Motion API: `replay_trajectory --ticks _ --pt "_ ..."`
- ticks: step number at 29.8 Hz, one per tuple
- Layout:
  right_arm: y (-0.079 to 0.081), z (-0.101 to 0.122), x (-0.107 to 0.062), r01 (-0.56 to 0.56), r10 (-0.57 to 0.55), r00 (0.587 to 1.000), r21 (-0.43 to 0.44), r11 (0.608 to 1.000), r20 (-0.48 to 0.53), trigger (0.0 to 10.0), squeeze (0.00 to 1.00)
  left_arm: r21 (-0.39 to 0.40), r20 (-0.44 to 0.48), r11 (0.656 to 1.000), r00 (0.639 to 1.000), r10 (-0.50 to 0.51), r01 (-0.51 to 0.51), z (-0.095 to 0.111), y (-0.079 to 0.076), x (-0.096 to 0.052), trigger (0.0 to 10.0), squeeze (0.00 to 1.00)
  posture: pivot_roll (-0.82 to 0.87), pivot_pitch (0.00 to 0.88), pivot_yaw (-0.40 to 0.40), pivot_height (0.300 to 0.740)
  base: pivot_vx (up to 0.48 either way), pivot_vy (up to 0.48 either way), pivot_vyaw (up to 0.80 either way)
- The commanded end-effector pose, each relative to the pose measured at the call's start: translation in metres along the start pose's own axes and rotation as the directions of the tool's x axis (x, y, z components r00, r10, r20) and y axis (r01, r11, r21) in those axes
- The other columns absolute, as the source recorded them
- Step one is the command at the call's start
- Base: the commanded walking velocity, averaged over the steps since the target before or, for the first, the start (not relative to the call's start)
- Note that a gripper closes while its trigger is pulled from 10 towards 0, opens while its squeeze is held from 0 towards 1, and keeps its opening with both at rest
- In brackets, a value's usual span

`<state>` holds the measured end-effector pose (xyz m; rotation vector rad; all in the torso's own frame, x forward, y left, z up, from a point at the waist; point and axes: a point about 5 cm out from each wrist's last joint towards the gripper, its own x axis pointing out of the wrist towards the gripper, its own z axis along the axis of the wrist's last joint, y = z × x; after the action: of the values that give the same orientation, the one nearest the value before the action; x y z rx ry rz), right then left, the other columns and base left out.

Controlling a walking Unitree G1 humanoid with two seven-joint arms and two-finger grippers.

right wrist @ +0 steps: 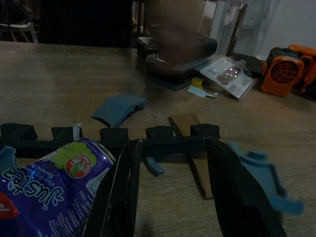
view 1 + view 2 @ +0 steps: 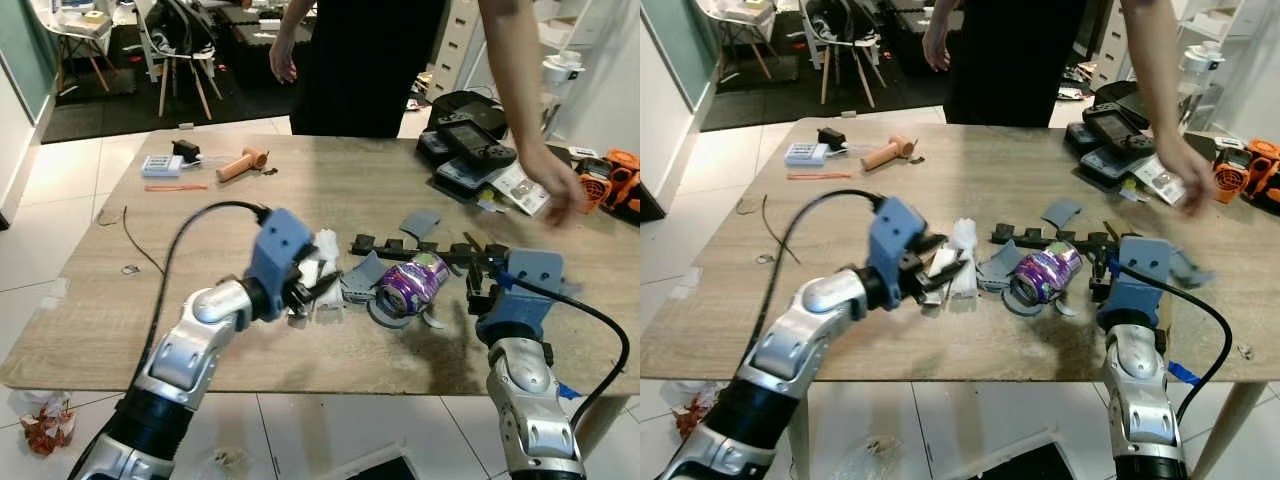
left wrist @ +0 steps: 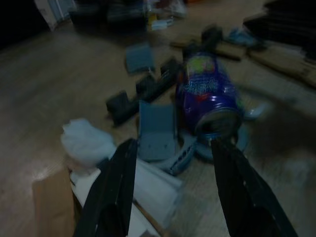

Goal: Picking trash to rubbish bin

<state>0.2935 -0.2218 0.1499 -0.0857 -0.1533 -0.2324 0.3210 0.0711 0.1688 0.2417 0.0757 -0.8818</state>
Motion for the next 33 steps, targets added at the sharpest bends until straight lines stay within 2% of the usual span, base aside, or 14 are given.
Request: replay_trajectory --ticks 1,3,6,10,13,17,25,27,29,32,33 --pt "0.001 -0.001 -0.001 -0.006 0.006 1.000 0.014 1.000 -0.011 10.0 0.00 -0.007 -0.052 1.000 0.999 0.008 -0.008 -0.006 0.000 0.005 10.0 0.00 -0.11 0.103 0.021 0.740 0.000 0.000 0.00" --pt "0.005 0.002 0.000 -0.016 0.016 1.000 0.019 1.000 -0.003 10.0 0.00 -0.044 -0.079 0.999 0.997 0.019 -0.022 -0.008 0.000 0.011 10.0 0.00 -0.11 0.108 0.024 0.740 0.000 0.000 0.00" --pt "0.006 0.002 0.000 -0.020 0.020 1.000 0.019 1.000 -0.003 10.0 0.00 -0.043 -0.086 0.999 0.996 0.023 -0.027 -0.008 -0.001 0.014 10.0 0.00 -0.11 0.113 0.025 0.740 0.000 0.000 0.00" --pt "0.012 0.000 -0.002 -0.035 0.035 0.999 0.016 0.999 -0.017 10.0 0.00 -0.010 -0.114 0.998 0.992 0.056 -0.058 -0.015 -0.009 0.025 10.0 0.00 -0.12 0.134 0.034 0.740 0.000 0.000 0.00" --pt "0.014 0.000 -0.003 -0.039 0.039 0.999 0.016 0.999 -0.019 10.0 0.00 -0.008 -0.129 0.998 0.989 0.068 -0.070 -0.017 -0.011 0.026 10.0 0.00 -0.12 0.139 0.036 0.740 0.000 0.000 0.00" --pt "0.015 0.000 -0.006 -0.048 0.048 0.999 0.021 0.999 -0.024 10.0 0.00 -0.056 -0.166 0.995 0.984 0.072 -0.082 -0.024 -0.014 0.027 10.0 0.00 -0.12 0.153 0.036 0.740 0.000 0.000 0.00" --pt "0.018 -0.001 -0.007 -0.058 0.058 0.998 0.021 0.998 -0.035 10.0 0.00 0.007 -0.192 0.988 0.970 0.151 -0.152 -0.031 -0.014 0.027 10.0 0.00 -0.12 0.167 0.028 0.740 0.000 0.000 0.00" --pt "0.019 -0.001 -0.007 -0.063 0.064 0.997 0.024 0.998 -0.037 10.0 0.00 0.001 -0.194 0.987 0.969 0.156 -0.159 -0.032 -0.015 0.027 10.0 0.00 -0.12 0.169 0.025 0.740 0.000 0.000 0.00" --pt "0.023 0.000 -0.007 -0.091 0.092 0.995 0.038 0.995 -0.045 10.0 0.00 -0.008 -0.193 0.987 0.969 0.156 -0.160 -0.032 -0.018 0.028 10.0 0.00 -0.12 0.170 0.022 0.740 0.000 0.000 0.00" --pt "0.042 0.004 -0.010 -0.232 0.237 0.971 0.095 0.968 -0.042 10.0 0.00 -0.006 -0.195 0.988 0.969 0.150 -0.154 -0.033 -0.023 0.029 10.0 0.00 -0.13 0.171 0.022 0.740 0.000 0.000 0.00" --pt "0.042 0.004 -0.010 -0.232 0.237 0.971 0.095 0.968 -0.042 10.0 0.00 -0.006 -0.195 0.988 0.969 0.150 -0.154 -0.033 -0.023 0.029 10.0 0.00 -0.13 0.171 0.022 0.740 0.000 0.000 0.00"
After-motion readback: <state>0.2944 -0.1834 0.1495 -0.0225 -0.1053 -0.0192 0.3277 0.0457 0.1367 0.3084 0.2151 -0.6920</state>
